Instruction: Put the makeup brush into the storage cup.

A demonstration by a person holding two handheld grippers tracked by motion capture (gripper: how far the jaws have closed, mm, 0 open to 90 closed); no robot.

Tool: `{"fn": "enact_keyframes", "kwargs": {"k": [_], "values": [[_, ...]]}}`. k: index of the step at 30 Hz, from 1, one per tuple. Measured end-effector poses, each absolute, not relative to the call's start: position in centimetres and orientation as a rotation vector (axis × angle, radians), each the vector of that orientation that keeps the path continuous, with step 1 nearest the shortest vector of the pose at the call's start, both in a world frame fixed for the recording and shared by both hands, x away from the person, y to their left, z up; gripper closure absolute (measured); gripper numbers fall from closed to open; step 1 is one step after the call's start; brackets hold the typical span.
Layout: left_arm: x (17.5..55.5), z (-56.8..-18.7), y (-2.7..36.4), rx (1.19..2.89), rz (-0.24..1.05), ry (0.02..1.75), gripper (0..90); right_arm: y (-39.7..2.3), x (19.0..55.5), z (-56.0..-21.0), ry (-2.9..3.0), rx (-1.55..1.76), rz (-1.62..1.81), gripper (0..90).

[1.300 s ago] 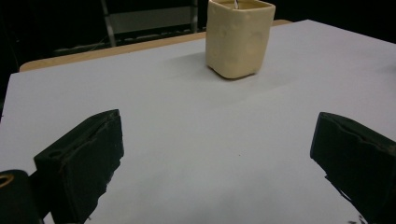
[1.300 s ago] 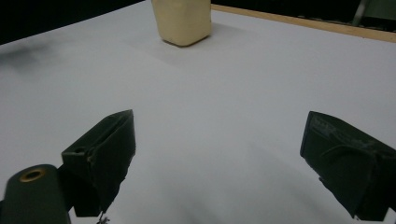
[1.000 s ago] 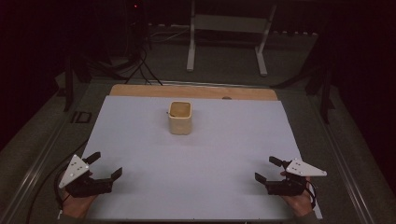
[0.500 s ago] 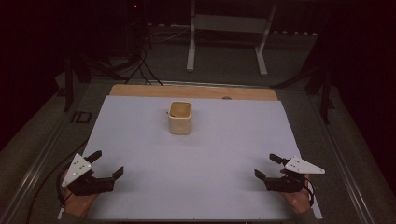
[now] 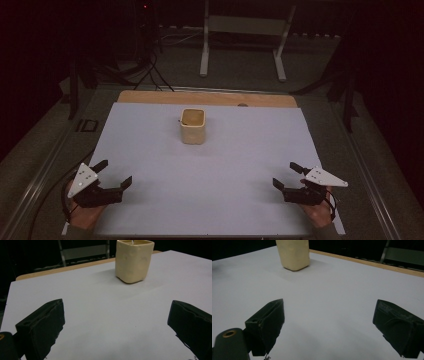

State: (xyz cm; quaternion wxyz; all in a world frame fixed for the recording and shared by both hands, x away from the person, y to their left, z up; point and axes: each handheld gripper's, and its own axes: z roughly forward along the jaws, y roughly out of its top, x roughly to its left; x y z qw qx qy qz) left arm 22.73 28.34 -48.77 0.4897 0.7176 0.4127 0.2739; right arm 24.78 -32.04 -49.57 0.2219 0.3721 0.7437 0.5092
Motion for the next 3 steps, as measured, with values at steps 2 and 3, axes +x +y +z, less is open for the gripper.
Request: {"fn": "enact_keyframes", "kwargs": {"k": [2,3], "values": [[22.74,-48.78,28.32,1.744,0.667,1.003,2.3,-32.00,24.79,-49.53,2.053,1.021,1.401,10.3],[22.74,-48.79,28.32,1.744,0.667,1.005,2.3,-32.02,24.80,-49.49,2.050,1.019,1.391,10.3]]}}
